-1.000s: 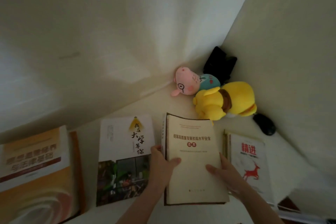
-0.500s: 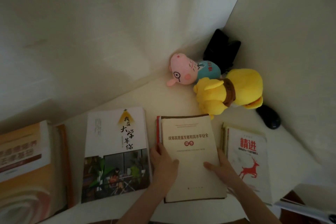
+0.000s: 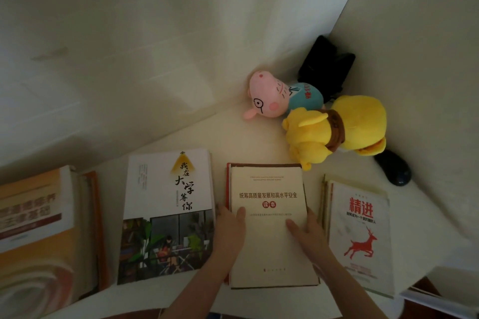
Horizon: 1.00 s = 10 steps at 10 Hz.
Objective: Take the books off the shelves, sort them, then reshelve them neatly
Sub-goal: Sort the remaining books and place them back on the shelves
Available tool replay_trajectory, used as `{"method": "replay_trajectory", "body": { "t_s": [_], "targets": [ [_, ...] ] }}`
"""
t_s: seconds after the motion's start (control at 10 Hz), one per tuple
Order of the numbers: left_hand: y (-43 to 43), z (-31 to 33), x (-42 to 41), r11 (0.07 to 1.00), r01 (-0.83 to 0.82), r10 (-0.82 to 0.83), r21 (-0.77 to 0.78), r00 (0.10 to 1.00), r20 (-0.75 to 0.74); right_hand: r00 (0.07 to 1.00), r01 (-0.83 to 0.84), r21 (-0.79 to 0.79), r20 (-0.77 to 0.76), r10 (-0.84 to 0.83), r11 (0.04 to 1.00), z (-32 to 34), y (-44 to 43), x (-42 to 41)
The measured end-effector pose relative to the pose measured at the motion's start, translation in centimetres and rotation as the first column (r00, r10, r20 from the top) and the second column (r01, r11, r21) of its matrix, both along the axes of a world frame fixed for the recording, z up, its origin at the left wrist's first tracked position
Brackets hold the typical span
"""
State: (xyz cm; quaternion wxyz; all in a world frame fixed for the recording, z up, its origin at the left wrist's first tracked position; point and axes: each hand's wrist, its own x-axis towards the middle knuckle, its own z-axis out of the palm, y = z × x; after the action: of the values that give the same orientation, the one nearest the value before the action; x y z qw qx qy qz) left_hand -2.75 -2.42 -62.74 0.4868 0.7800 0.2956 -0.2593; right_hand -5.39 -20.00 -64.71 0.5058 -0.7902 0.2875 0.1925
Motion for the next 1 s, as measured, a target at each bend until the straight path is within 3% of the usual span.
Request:
{"method": "replay_trajectory", "body": {
  "t_s": [0.2,0.3,0.4,0.5,0.6,0.9,1.0],
  "targets": [
    [1.0,0.3,-0.4,0.998,0.057,-0.057,0.032,0.998,0.015,0.998,0.052,-0.064,-0.03,-0.054,0.997,-0.2,0.9,0.3],
    [0.2,0.7,0.3,0.995,0.06,-0.063,-0.08,0.997,-0.036,0.999,0.011,-0.026,-0.035,-0.011,1.0,-1.6,-1.0,0.4],
    [0.3,1.0,1.2,0.992,0.026,-0.034,-0.126,0.997,-0.063,0.984,0.148,0.108,-0.116,-0.136,0.983,0.2,-1.0,2.0],
    [0.2,0.4,1.2,0.996,0.045,-0.051,-0.082,0.996,-0.07,0.985,0.147,0.111,-0.105,-0.135,0.983,0.1,-0.5,2.3],
    [-0.3,0.4,0.8,0.997,0.072,-0.073,-0.006,0.995,-0.073,0.994,0.101,0.023,-0.041,-0.1,0.995,-3.7,-1.5,1.3],
    [-0.4,-0.2,-1.3,0.954,0.301,-0.301,0.005,0.954,0.012,0.999,-0.045,-0.015,0.004,0.045,0.999,0.9,-1.1,1.6],
    [-0.4,-0.1,-1.6,0.954,0.298,-0.298,-0.01,0.954,-0.007,0.998,-0.06,-0.035,0.03,0.061,0.998,0.2,-0.9,1.5]
  ]
}}
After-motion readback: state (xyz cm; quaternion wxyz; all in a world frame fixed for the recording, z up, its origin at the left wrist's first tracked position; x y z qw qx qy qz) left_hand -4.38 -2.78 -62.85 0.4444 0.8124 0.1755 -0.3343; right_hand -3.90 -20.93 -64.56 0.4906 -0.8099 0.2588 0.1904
